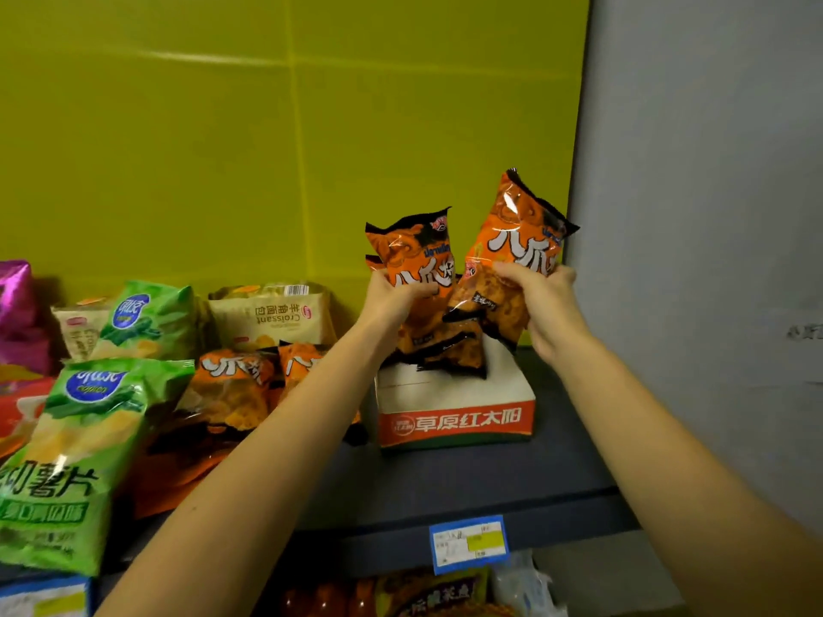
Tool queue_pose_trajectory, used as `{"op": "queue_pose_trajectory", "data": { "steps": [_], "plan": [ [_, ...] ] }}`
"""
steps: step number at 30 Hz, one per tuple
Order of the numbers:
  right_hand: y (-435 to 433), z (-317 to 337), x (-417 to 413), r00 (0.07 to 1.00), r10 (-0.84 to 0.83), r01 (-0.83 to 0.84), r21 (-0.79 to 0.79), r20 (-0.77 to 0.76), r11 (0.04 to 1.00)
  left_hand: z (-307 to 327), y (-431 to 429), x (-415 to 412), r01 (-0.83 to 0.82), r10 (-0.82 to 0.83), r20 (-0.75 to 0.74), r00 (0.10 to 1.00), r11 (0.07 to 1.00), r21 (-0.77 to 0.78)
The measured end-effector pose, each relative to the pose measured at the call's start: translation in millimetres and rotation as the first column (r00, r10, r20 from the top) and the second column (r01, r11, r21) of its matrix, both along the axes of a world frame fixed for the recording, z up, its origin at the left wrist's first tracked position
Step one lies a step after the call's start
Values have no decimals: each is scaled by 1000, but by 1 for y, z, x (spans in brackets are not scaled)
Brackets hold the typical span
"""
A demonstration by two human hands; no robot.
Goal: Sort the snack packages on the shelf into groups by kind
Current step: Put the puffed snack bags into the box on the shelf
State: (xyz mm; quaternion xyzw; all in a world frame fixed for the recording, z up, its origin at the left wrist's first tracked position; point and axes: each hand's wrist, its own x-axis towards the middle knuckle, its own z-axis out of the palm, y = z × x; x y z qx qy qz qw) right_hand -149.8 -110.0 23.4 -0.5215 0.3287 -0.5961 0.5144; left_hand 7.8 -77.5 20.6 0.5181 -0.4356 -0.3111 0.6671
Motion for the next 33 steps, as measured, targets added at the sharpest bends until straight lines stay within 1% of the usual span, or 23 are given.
{"op": "queue_pose_trajectory", "data": {
  "steps": [3,5,8,10,12,13,17,20,22,24,25,27,29,32,33],
  "plan": [
    [-23,-9,14,998,61,-62,22,6,998,-13,-17,3,-23,20,33,999,998,64],
    [-39,-19,23,991,124,-121,47,-46,991,-22,-24,6,-42,34,75,997,994,101],
    [-53,-35,30,963,177,-164,80,-203,983,-35,-29,13,-131,108,137,985,978,165],
    [-60,-41,29,919,175,-176,29,-354,984,-39,-31,19,-188,150,199,968,964,187],
    [-64,-44,29,839,117,-187,-80,-532,979,-40,-32,23,-227,171,267,948,954,194],
    [-65,-44,30,801,67,-181,-134,-595,974,-40,-31,22,-244,179,306,935,951,189],
    [-74,-44,31,657,-166,-72,-280,-735,957,-38,-31,19,-337,238,466,852,931,140],
    [-80,-49,30,568,-230,-41,-307,-791,951,-38,-30,19,-374,240,562,792,917,136],
    [-83,-52,30,514,-240,-64,-316,-823,947,-39,-31,21,-399,242,575,781,903,161],
    [-84,-54,29,439,-311,-65,-375,-843,925,-40,-32,22,-435,255,589,766,881,184],
    [-84,-55,30,392,-359,-61,-413,-847,909,-41,-33,22,-474,263,628,733,859,194],
    [-82,-58,31,295,-444,-68,-482,-846,873,-43,-35,20,-561,267,722,638,803,199],
    [-79,-60,33,211,-503,-91,-529,-838,844,-46,-35,17,-613,264,787,558,770,177],
    [-78,-59,32,128,-549,-123,-563,-826,817,-46,-36,16,-653,228,854,468,740,161],
    [-79,-58,31,105,-558,-133,-568,-823,812,-45,-35,17,-657,205,868,452,734,169]
  ]
}}
